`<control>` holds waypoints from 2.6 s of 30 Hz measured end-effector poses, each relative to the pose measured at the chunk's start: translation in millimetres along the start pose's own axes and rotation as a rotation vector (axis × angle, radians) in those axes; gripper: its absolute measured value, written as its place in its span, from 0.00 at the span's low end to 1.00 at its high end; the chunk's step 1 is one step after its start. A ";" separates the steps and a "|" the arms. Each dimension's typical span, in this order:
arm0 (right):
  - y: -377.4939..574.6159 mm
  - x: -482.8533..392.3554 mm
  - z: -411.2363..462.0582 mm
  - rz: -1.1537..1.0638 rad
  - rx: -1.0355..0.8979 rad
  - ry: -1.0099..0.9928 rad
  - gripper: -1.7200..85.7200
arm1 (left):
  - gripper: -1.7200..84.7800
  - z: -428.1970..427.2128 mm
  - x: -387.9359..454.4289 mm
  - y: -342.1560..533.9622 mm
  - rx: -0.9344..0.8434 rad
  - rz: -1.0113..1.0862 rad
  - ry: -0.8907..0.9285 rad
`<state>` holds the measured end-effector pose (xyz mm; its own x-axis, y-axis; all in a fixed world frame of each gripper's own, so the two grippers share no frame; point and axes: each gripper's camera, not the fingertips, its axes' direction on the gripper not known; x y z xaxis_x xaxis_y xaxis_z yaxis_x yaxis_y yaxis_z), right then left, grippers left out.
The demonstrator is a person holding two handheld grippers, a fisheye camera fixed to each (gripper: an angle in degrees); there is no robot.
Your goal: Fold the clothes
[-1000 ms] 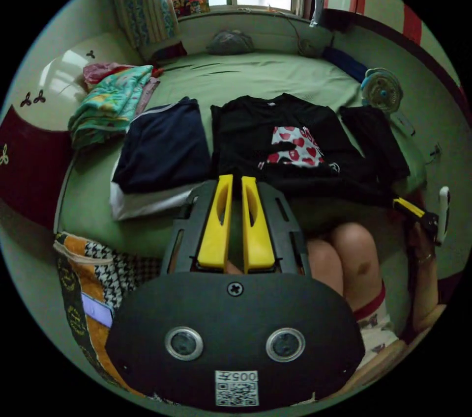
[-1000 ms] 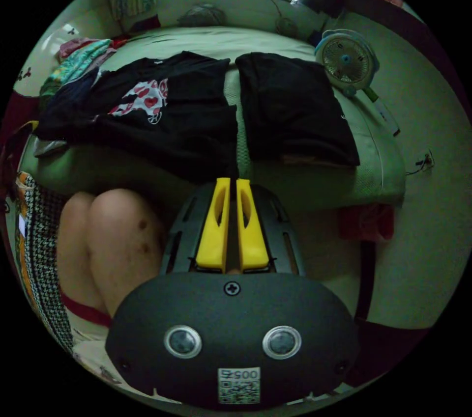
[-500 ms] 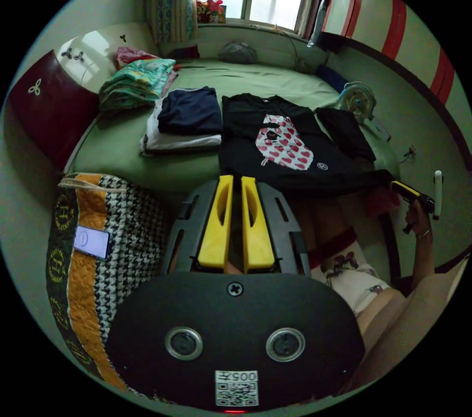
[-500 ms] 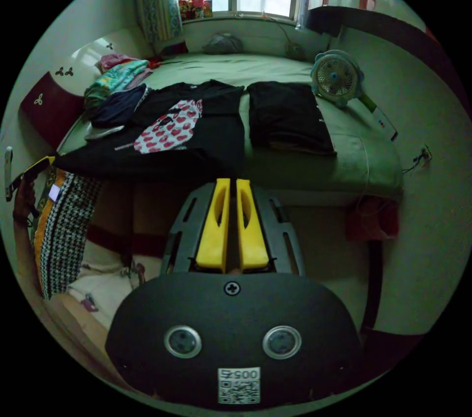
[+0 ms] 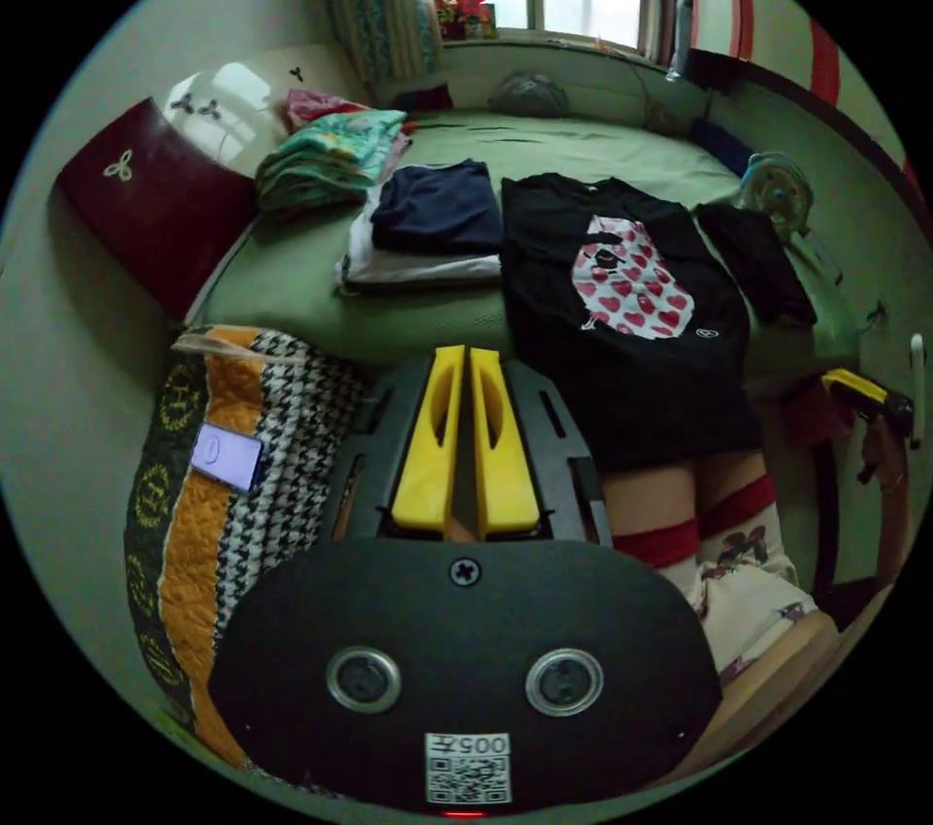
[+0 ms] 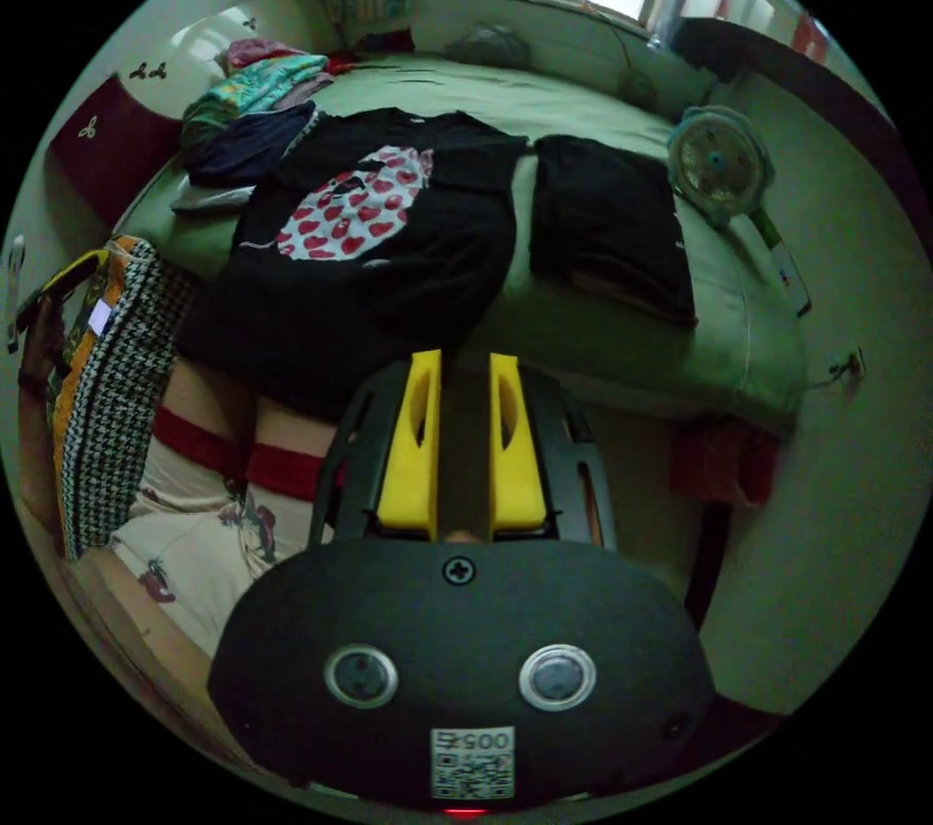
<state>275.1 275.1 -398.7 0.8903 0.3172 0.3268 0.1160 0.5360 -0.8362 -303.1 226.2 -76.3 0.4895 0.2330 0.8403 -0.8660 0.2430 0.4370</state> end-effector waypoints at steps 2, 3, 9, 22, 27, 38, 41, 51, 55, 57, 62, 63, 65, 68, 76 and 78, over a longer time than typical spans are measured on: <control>-23.7 -8.9 5.3 -0.072 0.015 0.019 0.12 | 0.06 12.4 10.1 -16.8 0.013 0.089 -0.008; -39.7 -13.4 9.7 -0.112 0.016 0.027 0.12 | 0.07 21.7 15.3 -28.3 0.018 0.141 -0.019; -122.7 -24.2 46.1 -0.178 0.031 0.037 0.12 | 0.08 90.5 34.1 -76.8 -0.049 0.255 0.029; -335.2 -19.0 171.3 0.017 0.025 0.087 0.12 | 0.13 248.4 82.7 -209.1 -0.071 0.245 0.168; -357.1 -12.6 208.6 0.023 -0.018 0.046 0.09 | 0.14 305.2 87.3 -215.8 -0.076 0.265 0.187; -375.9 56.0 172.2 0.125 0.120 0.011 0.01 | 0.04 290.5 6.6 -243.6 0.020 0.051 0.228; -371.0 106.2 151.3 0.231 0.149 0.109 0.01 | 0.04 277.5 -48.4 -242.4 0.061 -0.101 0.133; -284.3 136.5 125.4 0.262 0.071 0.126 0.01 | 0.01 261.7 -89.9 -173.0 -0.061 -0.120 0.003; -233.9 56.1 119.3 0.102 0.041 0.006 0.01 | 0.01 252.3 -41.0 -136.1 -0.083 -0.070 0.118; -208.5 25.1 121.7 0.089 0.028 -0.064 0.01 | 0.01 253.6 -2.6 -109.1 -0.130 -0.025 0.232; -168.8 -43.3 137.6 0.081 -0.015 -0.125 0.01 | 0.01 262.1 68.8 -63.4 -0.193 0.002 0.284; -164.7 -55.4 138.7 0.099 -0.009 -0.123 0.01 | 0.01 263.6 82.4 -56.1 -0.198 -0.015 0.301; -159.7 -70.5 138.5 0.113 0.014 -0.130 0.01 | 0.01 265.2 99.0 -48.1 -0.198 -0.022 0.318; -149.8 -88.6 143.5 0.122 0.013 -0.117 0.01 | 0.01 273.2 119.5 -36.1 -0.221 -0.010 0.256; -109.3 -110.5 157.5 0.115 0.085 -0.131 0.01 | 0.01 275.9 142.6 -5.2 -0.177 -0.018 0.191; -100.2 -115.2 158.4 0.113 0.109 -0.118 0.01 | 0.01 274.4 147.8 3.5 -0.162 -0.020 0.192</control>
<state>91.1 308.8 -282.8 0.8363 0.4661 0.2886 -0.0358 0.5716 -0.8197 -261.9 3.1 137.4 0.5306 0.3977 0.7485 -0.8357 0.3932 0.3834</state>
